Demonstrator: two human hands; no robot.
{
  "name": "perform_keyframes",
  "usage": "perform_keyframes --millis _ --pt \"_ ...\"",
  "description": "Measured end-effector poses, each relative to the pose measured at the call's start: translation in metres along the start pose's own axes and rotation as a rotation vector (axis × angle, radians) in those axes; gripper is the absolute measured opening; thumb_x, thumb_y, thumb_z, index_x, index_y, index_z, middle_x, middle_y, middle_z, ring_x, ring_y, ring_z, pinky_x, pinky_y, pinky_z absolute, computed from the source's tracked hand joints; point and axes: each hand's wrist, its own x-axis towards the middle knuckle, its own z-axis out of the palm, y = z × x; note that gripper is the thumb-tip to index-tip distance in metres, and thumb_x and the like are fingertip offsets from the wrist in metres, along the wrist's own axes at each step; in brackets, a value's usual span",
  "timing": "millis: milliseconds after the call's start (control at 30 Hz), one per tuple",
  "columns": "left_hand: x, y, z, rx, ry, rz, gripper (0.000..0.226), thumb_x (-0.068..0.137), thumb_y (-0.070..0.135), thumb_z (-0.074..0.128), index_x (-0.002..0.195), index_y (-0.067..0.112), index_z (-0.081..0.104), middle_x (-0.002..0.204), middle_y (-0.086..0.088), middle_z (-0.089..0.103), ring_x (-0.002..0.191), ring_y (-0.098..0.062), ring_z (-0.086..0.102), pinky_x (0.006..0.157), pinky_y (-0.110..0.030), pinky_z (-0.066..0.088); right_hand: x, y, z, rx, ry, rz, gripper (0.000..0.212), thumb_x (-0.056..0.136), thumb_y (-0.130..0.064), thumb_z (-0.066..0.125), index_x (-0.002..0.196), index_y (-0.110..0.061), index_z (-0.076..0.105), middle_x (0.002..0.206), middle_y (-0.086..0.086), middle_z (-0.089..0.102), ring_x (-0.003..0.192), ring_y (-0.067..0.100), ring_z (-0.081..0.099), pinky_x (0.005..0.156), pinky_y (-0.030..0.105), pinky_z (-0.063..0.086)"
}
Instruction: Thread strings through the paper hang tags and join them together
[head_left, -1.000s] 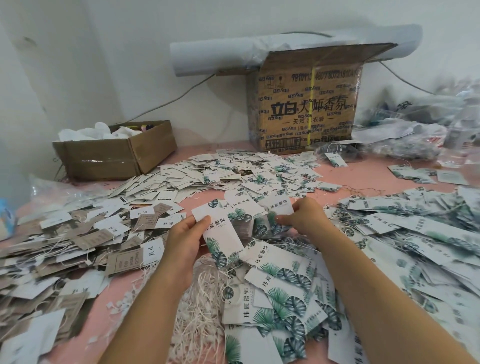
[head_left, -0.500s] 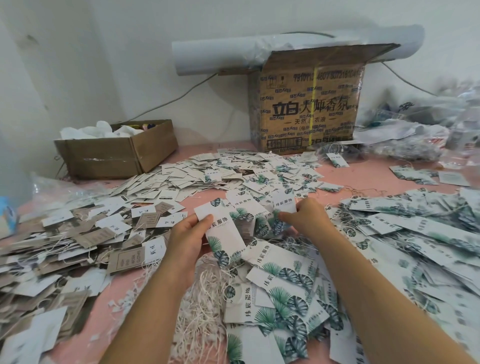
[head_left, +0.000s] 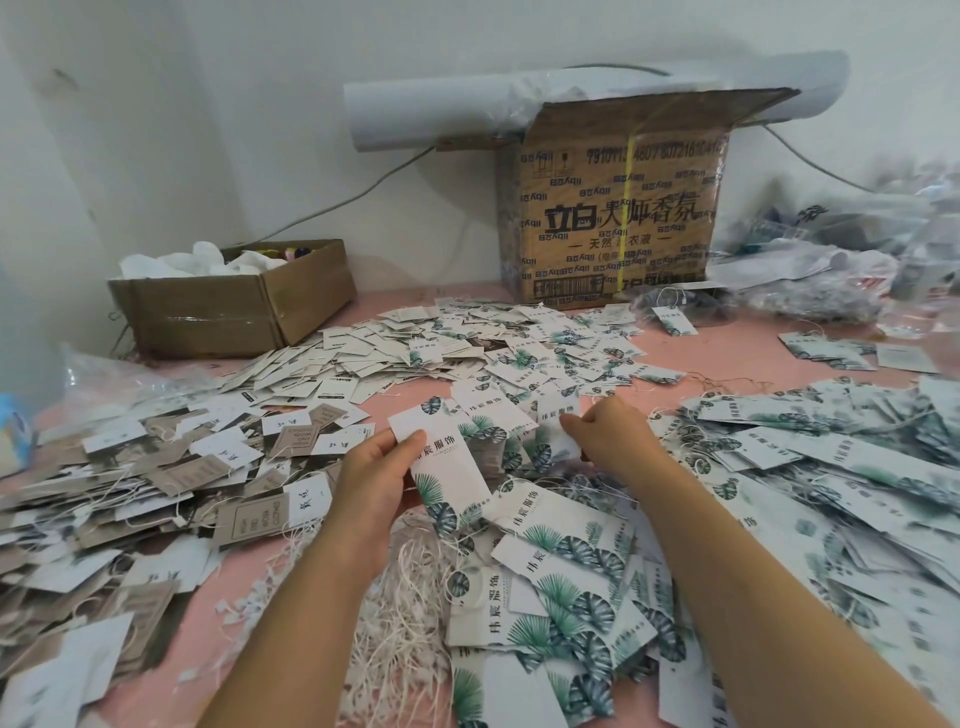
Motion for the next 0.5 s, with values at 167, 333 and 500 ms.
perform_keyframes --millis 167,333,500 --pt "-0.0003 0.0000 0.0008 0.008 -0.002 -0.005 0.015 0.093 0.011 0.055 0.082 0.015 0.065 0.060 0.006 0.069 0.050 -0.004 0.063 0.050 -0.022 0.049 -0.0019 -0.0021 -0.0023 -0.175 0.054 -0.039 0.043 0.098 -0.030 0.043 0.060 -0.009 0.042 0.055 0.001 0.045 0.045 0.011 0.040 0.046 0.020 0.037" --pt "-0.0004 -0.0008 0.0005 0.011 -0.002 -0.011 0.014 0.092 0.011 0.055 0.084 0.015 0.065 0.063 0.005 0.070 0.053 -0.005 0.063 0.055 -0.025 0.049 -0.0018 -0.0031 -0.0046 -0.240 0.104 -0.073 0.045 0.099 -0.031 0.041 0.059 -0.010 0.039 0.056 0.001 0.044 0.048 0.011 0.040 0.055 0.024 0.041" --pt "-0.0002 -0.0014 -0.0001 0.012 0.005 -0.019 0.013 0.092 0.011 0.055 0.085 0.015 0.065 0.062 0.005 0.070 0.052 -0.005 0.063 0.055 -0.025 0.049 -0.0009 -0.0032 -0.0085 -0.060 -0.043 -0.029 0.046 0.095 -0.027 0.049 0.053 -0.009 0.044 0.046 0.001 0.039 0.040 0.013 0.034 0.043 0.021 0.031"
